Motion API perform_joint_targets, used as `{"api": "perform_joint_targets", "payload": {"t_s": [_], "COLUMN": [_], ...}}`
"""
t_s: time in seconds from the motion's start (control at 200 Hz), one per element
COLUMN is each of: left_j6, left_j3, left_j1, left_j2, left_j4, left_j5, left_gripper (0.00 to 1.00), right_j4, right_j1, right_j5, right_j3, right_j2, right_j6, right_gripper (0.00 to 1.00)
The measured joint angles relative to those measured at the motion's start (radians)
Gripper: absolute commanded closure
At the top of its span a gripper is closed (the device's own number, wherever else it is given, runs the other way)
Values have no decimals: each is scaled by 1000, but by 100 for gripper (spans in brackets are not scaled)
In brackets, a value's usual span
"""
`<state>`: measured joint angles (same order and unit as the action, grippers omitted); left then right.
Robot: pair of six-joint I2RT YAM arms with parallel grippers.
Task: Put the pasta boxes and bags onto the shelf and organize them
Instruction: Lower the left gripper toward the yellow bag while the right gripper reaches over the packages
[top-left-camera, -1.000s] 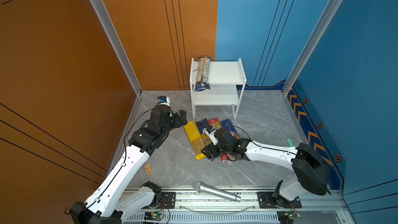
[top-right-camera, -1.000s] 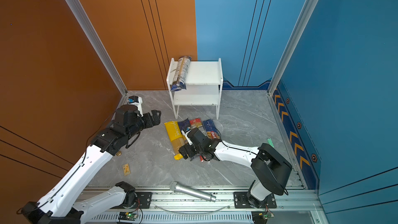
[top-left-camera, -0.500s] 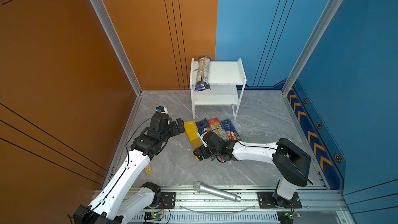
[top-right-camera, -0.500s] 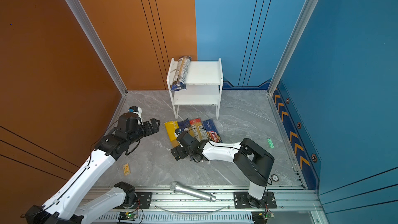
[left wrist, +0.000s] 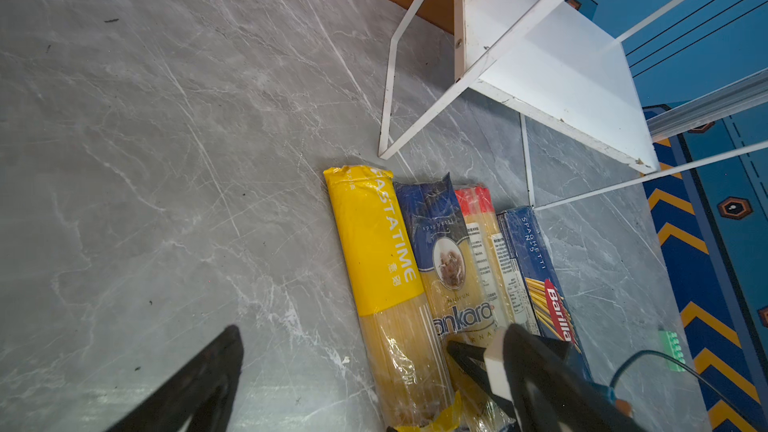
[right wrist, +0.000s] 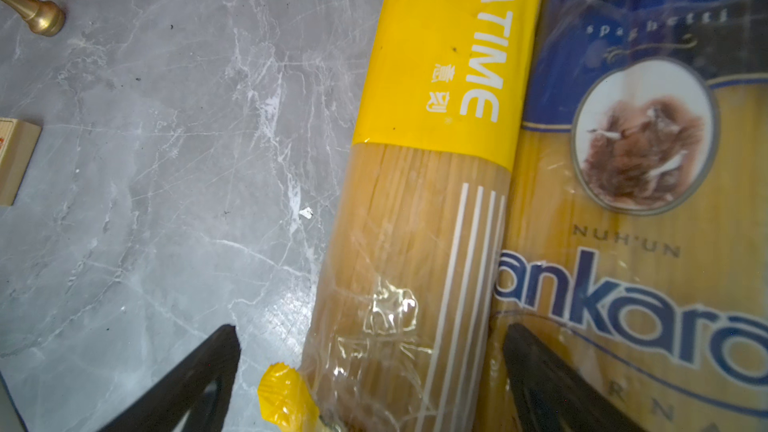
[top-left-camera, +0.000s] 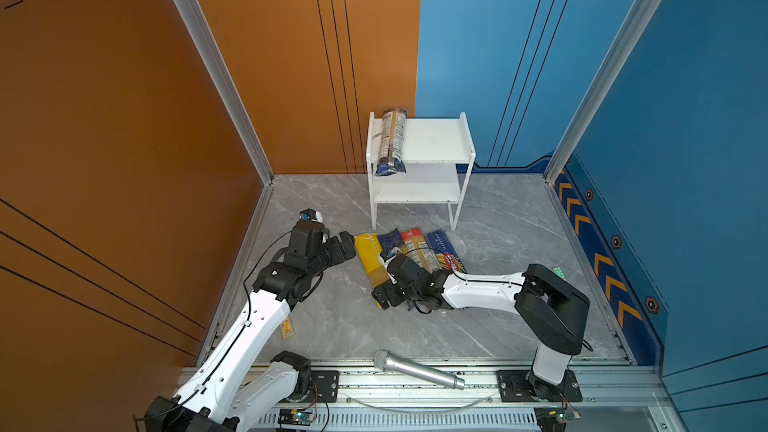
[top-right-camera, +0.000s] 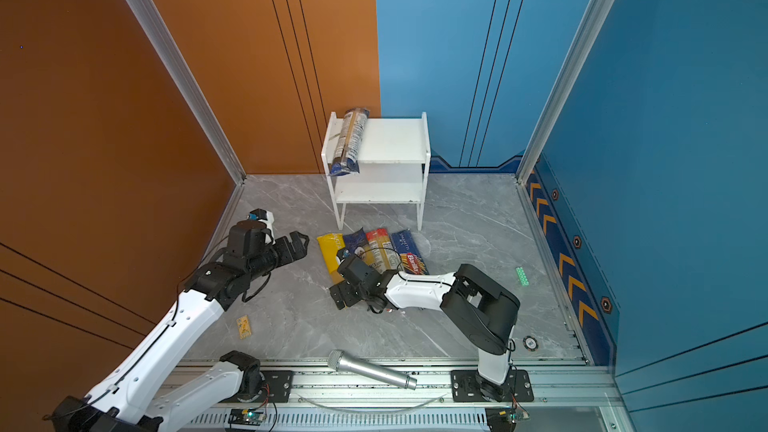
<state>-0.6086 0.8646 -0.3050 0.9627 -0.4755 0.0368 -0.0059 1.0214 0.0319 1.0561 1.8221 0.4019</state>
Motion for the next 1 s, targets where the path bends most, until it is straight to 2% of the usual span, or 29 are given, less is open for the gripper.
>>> {"api": "perform_joint_targets", "payload": {"t_s": [0.756,0.996], "left_j6": [-14,-18], "left_j3": [-14,-15], "left_j1": [13,15], "left_j2": [-1,-1], "left_j4": [9,10], "left_j5": [-16,-17], "left_gripper": [2,2], "right_j4": [-29,-29], "right_j1": [33,37], "right_j5": [79,84], "right_j3": [79,90], "right_j2": [88,110], "right_j6": [11,11], "right_gripper": [6,11]}}
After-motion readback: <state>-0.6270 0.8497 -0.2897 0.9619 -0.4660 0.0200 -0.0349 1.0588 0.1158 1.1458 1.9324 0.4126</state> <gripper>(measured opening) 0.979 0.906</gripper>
